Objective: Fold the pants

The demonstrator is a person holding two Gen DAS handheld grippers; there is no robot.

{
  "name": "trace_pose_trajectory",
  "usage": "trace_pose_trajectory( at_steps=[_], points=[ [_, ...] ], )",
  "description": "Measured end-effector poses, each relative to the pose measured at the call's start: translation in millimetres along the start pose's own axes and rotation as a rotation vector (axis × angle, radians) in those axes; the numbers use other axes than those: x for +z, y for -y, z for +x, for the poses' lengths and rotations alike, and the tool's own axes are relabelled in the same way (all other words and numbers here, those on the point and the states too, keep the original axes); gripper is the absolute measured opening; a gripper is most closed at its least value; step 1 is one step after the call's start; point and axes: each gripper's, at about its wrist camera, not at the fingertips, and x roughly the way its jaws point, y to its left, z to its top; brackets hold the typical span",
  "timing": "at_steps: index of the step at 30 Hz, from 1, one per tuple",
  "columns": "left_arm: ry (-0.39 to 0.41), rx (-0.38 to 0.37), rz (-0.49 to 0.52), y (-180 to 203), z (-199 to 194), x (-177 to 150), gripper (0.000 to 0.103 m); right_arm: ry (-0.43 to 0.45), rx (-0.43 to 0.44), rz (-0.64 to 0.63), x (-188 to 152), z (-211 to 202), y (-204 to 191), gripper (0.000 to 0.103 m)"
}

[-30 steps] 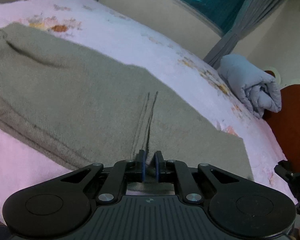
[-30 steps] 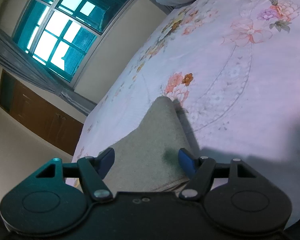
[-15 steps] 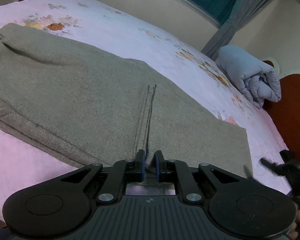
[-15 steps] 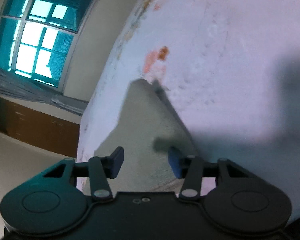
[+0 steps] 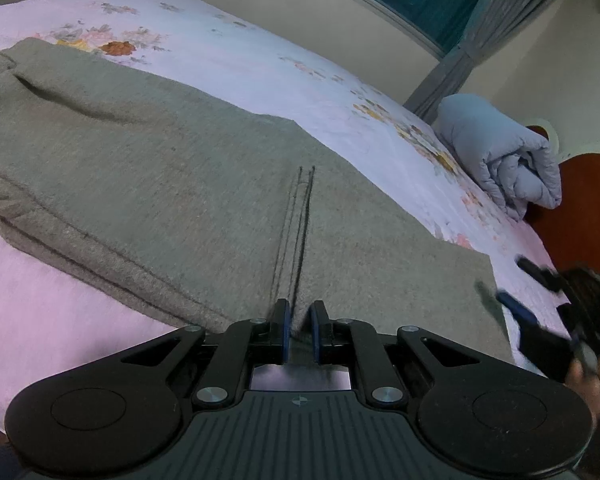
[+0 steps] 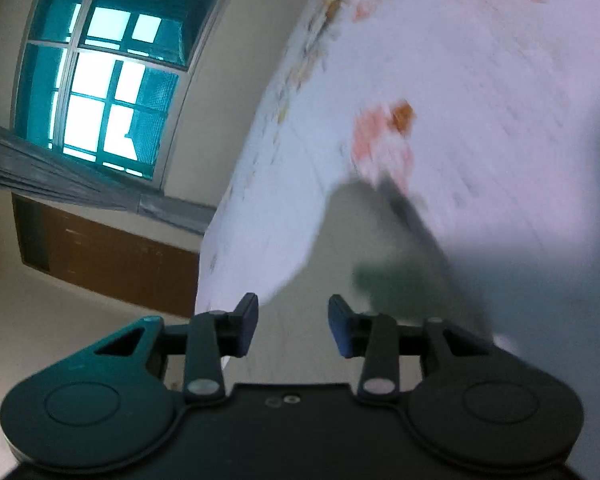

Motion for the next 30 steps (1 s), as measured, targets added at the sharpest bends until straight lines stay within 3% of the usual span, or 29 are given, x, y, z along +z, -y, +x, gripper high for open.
trace_pose_trajectory(
  at_steps=[3, 4, 7, 9, 10, 13, 14, 15, 16, 17, 18, 19, 21, 23, 30],
  points=[
    [-0.009, -0.008, -0.005, -1.5, 1.1, 1.0, 0.011, -0.024, -0.071, 0.067, 15.7, 32.1, 17.3, 0.023],
    [-0.012, -0.008, -0.009, -1.5, 1.9, 1.4, 0.011, -0.046, -0.125, 0.117, 18.6, 42.7, 32.3, 0.0],
    [-0.022, -0.015, -0.021, -4.2, 4.2, 3.4, 0.011, -0.048, -0.098, 0.188, 18.7, 35.5, 44.3, 0.0],
    [-0.018, -0.024, -0.016, -6.0, 4.6, 3.1, 0.011, 0.012, -0.047, 0.135, 15.0, 11.9, 32.0, 0.024],
    [-0.017, -0.026, -0.014, -6.5, 5.0, 2.5, 0.012, 0.032, 0.0, 0.131, 8.3, -0.6, 29.8, 0.029],
    [-0.01, -0.033, -0.005, -6.9, 5.1, 2.9, 0.013, -0.021, 0.027, 0.122, -13.8, -15.0, 38.9, 0.031],
    [-0.01, -0.036, -0.005, -6.6, 4.8, 3.8, 0.014, -0.033, -0.044, 0.09, -19.7, -14.2, 44.7, 0.018],
    [-0.014, -0.038, -0.009, -6.4, 3.8, 6.0, 0.015, -0.039, -0.067, 0.112, -18.7, -12.2, 50.8, 0.014],
    [-0.017, -0.034, -0.008, -5.7, 1.6, 8.8, 0.027, -0.028, -0.059, 0.157, -16.4, -15.6, 51.1, 0.018],
    [-0.009, -0.016, 0.004, -4.7, -2.4, 11.2, 0.056, -0.006, -0.067, 0.145, -12.6, -19.4, 44.1, 0.034],
    [0.018, -0.012, 0.025, -2.5, -9.5, 14.0, 0.07, 0.032, -0.068, 0.094, -11.9, -26.8, 31.6, 0.037],
    [0.046, 0.016, 0.046, 0.7, -16.4, 16.3, 0.1, 0.055, -0.051, 0.035, -13.4, -33.3, 17.0, 0.039],
    [0.095, 0.066, 0.115, 9.8, -28.5, 21.3, 0.103, 0.039, -0.008, -0.029, -17.0, -35.5, -3.7, 0.047],
    [0.098, 0.082, 0.15, 14.1, -34.8, 27.0, 0.103, 0.04, -0.009, -0.1, -21.5, -38.7, -19.8, 0.073],
    [0.139, 0.11, 0.166, -1.7, -62.1, 36.2, 0.103, 0.049, -0.017, -0.223, -42.7, -47.9, -49.5, 0.078]
  ],
)
